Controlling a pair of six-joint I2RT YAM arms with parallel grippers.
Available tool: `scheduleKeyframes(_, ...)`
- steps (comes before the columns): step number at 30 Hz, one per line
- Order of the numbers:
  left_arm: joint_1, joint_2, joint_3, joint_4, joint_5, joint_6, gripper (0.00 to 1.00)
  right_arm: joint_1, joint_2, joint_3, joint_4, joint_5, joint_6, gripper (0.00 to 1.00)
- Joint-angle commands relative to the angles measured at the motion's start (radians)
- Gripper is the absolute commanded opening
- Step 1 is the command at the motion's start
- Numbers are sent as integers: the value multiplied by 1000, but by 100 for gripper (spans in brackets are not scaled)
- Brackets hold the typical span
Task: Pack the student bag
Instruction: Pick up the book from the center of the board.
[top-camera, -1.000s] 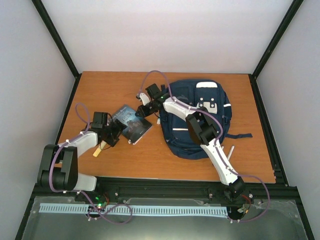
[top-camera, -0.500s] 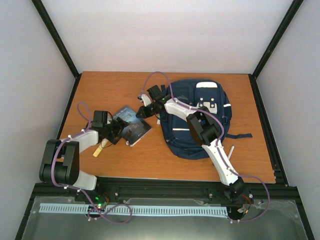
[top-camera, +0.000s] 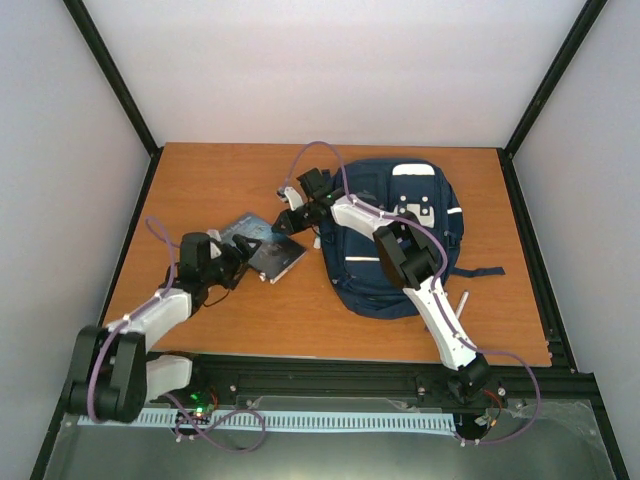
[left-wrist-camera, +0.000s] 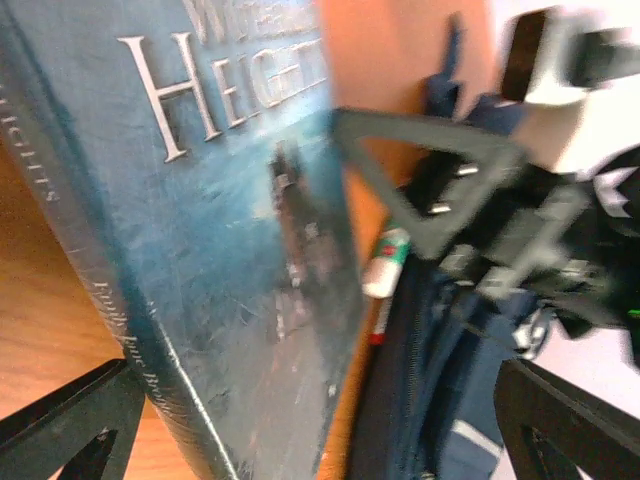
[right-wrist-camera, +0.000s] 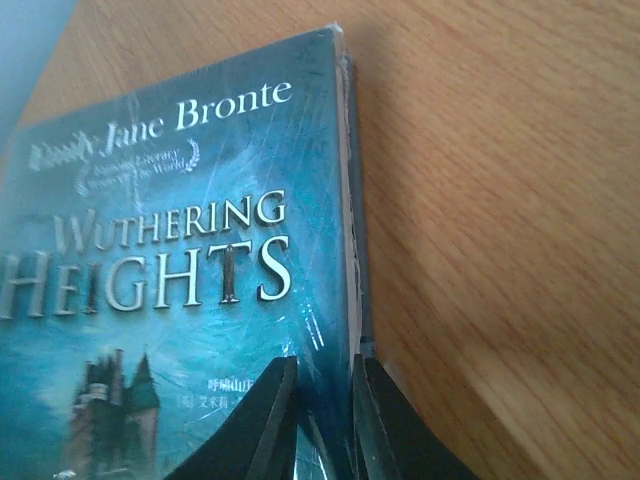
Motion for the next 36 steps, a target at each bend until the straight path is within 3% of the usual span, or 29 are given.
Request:
scheduleKeyframes(1, -15, -146, 72, 145, -43, 40, 99, 89, 153, -79, -293, -3, -13, 14)
scheduleKeyframes(11, -15, -55, 47, 128, -78, -22, 96, 89, 143, -86, -289, -16, -18, 15)
scheduleKeyframes(14, -15, -31, 23, 229, -77, -66, 94, 89, 142, -84, -287, -24, -15, 15)
scheduleKeyframes(17, -15, 8, 8, 353, -63, -90, 88, 89, 142, -87, -286, -27, -15, 15)
scheduleKeyframes(24, -15, 55, 34, 435, -38, -100, 68, 89, 141, -90, -284, -35, -13, 15)
scheduleKeyframes(32, -17, -37, 16, 471, -42, -89, 57, 89, 139, -85, -286, -41, -12, 16)
scheduleKeyframes(36, -29, -162, 24, 326, -117, -60, 58, 89, 134, -85, -287, -44, -12, 16)
